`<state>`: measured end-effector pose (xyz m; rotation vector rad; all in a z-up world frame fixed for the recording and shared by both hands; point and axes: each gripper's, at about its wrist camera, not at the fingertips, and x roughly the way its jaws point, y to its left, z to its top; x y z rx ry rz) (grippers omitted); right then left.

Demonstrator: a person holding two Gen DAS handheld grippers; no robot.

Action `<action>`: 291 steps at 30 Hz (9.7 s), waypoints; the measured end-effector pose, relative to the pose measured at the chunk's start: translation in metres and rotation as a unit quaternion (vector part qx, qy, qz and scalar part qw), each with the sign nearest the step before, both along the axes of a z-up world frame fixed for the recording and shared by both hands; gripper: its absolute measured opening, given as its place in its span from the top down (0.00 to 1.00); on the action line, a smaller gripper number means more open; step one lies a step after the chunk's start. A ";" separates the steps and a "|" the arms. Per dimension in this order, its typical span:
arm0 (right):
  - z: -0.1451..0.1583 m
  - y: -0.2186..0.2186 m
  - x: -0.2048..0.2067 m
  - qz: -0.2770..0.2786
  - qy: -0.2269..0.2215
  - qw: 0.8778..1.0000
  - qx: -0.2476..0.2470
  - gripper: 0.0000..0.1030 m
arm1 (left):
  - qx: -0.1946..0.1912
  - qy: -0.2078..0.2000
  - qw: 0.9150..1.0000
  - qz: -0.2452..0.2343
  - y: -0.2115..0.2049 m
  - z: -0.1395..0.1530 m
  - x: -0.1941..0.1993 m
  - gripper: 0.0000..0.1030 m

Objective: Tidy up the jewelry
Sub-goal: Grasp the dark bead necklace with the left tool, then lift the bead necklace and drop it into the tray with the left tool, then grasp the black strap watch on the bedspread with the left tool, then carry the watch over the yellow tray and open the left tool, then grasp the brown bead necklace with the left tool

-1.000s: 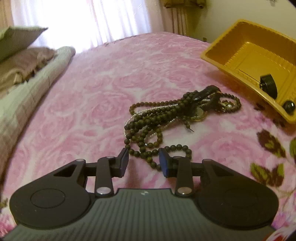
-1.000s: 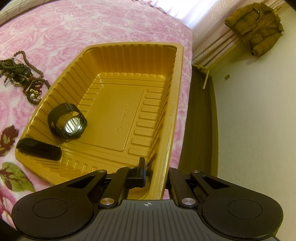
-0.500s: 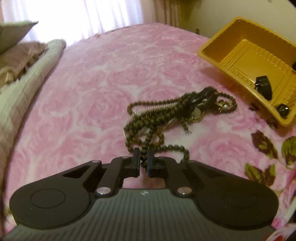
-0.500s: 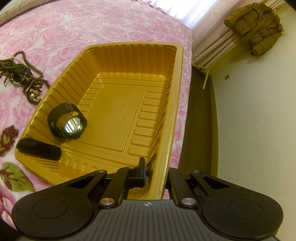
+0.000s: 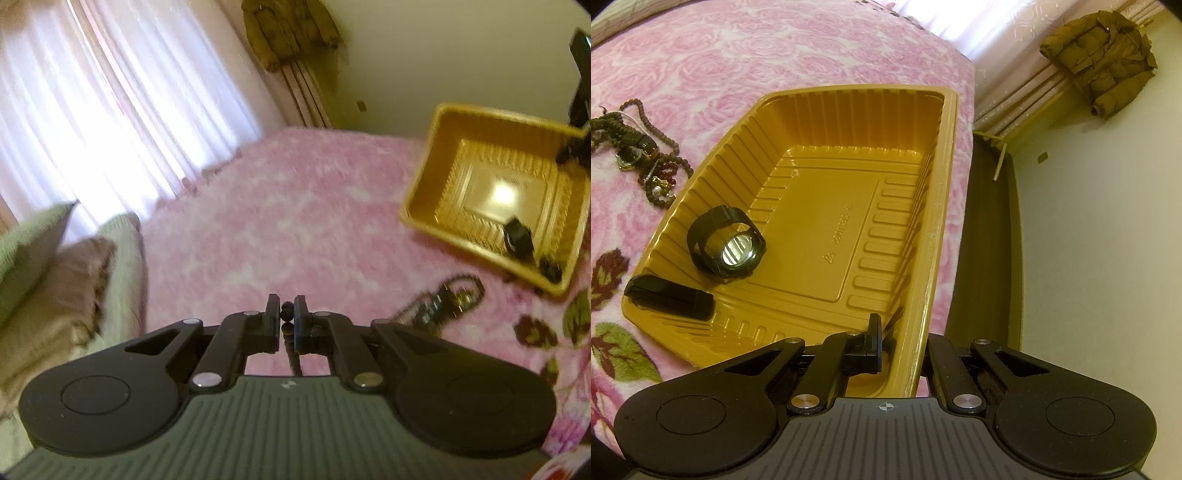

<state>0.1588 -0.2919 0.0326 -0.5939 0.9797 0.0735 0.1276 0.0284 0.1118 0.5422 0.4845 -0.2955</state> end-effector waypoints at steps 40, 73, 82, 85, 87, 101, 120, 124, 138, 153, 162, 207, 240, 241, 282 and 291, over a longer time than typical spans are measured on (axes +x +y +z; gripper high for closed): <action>0.004 0.000 -0.001 0.003 -0.002 1.000 -0.004 0.95 | -0.061 -0.190 0.968 -0.153 -0.131 0.226 0.004 0.94; 0.005 0.000 -0.001 0.004 -0.001 1.000 -0.002 0.95 | -0.033 0.050 0.975 -0.213 -0.241 0.059 0.079 0.94; 0.005 0.000 0.000 0.005 0.001 1.000 -0.003 0.95 | -0.035 0.083 0.974 -0.209 -0.241 0.038 0.089 0.94; 0.005 0.000 0.000 0.004 0.001 1.000 -0.003 0.95 | -0.031 0.085 0.974 -0.208 -0.241 0.035 0.093 0.94; 0.005 0.000 0.000 0.004 0.002 1.000 -0.003 0.95 | -0.031 0.088 0.974 -0.208 -0.240 0.033 0.093 0.94; 0.004 -0.001 0.001 0.004 0.002 1.000 -0.002 0.95 | -0.024 0.096 0.976 -0.194 -0.232 0.023 0.095 0.89; 0.003 -0.002 -0.001 -0.013 0.008 1.000 0.009 0.95 | -0.111 0.129 0.985 -0.008 -0.044 -0.031 0.081 0.82; 0.003 -0.002 -0.002 -0.022 0.012 1.000 0.016 0.95 | -0.116 0.142 0.982 0.036 -0.006 -0.062 0.069 0.82; -0.001 -0.001 -0.002 -0.035 0.020 0.999 0.023 0.95 | -0.131 0.165 0.977 -0.024 -0.040 -0.124 0.040 0.80; -0.002 -0.003 -0.003 -0.034 0.019 0.999 0.022 0.95 | 0.001 0.087 0.994 -0.063 -0.104 -0.150 0.036 0.80; -0.002 -0.003 -0.003 -0.033 0.019 0.999 0.022 0.95 | -0.009 0.096 0.995 -0.036 -0.097 -0.146 0.042 0.91; 0.000 -0.005 -0.003 -0.032 0.017 0.999 0.021 0.95 | -0.188 0.127 0.965 -0.131 -0.148 -0.053 0.023 0.93; -0.002 -0.007 -0.003 -0.034 0.017 0.999 0.032 0.95 | -0.191 0.132 0.960 -0.154 -0.177 -0.059 0.015 0.80; -0.002 -0.007 -0.002 -0.034 0.017 0.999 0.032 0.95 | -0.196 0.129 0.962 -0.140 -0.168 -0.059 0.017 0.77; -0.003 -0.007 -0.002 -0.035 0.019 0.999 0.030 0.95 | -0.136 0.104 0.981 0.087 -0.007 -0.151 0.001 0.73; -0.004 -0.007 -0.002 -0.035 0.019 0.999 0.030 0.95 | -0.103 0.112 0.987 0.058 -0.021 -0.166 -0.001 0.73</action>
